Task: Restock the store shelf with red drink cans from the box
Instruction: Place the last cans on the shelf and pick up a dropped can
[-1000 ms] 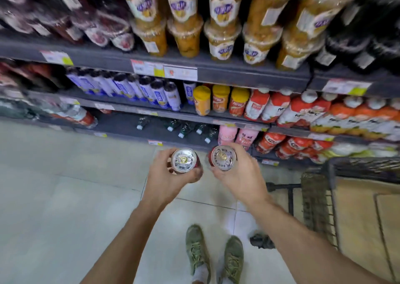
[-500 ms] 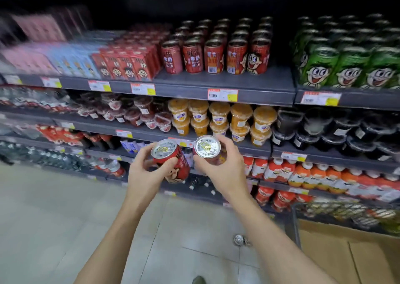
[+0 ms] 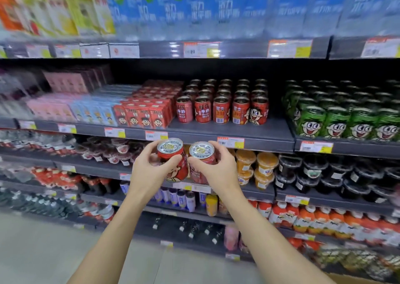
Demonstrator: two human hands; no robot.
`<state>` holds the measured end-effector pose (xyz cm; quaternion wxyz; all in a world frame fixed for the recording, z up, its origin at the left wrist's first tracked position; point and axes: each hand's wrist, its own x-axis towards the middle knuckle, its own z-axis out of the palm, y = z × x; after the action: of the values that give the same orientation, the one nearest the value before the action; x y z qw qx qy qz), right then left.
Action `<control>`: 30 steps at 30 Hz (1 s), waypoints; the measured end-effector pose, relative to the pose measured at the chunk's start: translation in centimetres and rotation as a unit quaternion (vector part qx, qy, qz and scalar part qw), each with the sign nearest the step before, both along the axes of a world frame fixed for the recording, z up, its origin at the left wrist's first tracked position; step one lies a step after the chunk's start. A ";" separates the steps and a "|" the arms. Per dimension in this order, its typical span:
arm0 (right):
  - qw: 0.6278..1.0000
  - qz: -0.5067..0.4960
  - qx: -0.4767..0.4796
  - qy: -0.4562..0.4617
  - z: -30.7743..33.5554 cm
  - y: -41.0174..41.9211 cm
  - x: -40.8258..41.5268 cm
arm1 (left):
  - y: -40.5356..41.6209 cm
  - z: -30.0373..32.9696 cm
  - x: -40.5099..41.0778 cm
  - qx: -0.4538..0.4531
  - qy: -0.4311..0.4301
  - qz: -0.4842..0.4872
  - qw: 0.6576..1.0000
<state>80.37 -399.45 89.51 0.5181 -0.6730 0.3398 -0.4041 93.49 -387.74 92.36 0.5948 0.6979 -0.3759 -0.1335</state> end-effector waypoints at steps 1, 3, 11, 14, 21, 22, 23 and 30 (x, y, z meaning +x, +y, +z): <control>1.000 -0.007 -0.003 -0.004 0.5 -0.3 0.8 | -0.4 0.4 0.9 -0.005 0.004 -0.008 1.000; 1.000 -0.020 -0.013 -0.012 1.5 -0.9 2.4 | -1.3 1.2 3.0 -0.010 0.001 -0.019 1.000; 0.998 -0.061 -0.033 0.001 3.8 -3.3 7.6 | -5.3 4.4 10.3 -0.009 -0.064 -0.074 0.995; 0.994 -0.103 -0.031 0.004 3.8 -4.4 8.8 | -7.0 4.5 12.0 -0.019 -0.061 -0.095 0.993; 0.980 -0.193 -0.015 0.051 3.0 -6.5 11.2 | -10.7 2.9 14.3 -0.006 -0.034 -0.116 0.993; 0.979 -0.197 -0.014 0.053 3.0 -6.6 11.3 | -11.2 2.7 14.5 -0.003 -0.029 -0.114 0.993; 0.978 -0.200 -0.012 0.055 3.1 -6.8 11.3 | -11.6 2.5 14.6 0.001 -0.022 -0.112 0.993; 0.976 -0.206 -0.012 0.071 2.9 -8.5 11.9 | -14.4 2.0 14.3 0.013 0.025 -0.099 0.995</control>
<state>92.26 -407.93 92.44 0.3898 -0.6216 0.5022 -0.4577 107.74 -402.11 94.37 0.5787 0.6615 -0.4264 -0.2140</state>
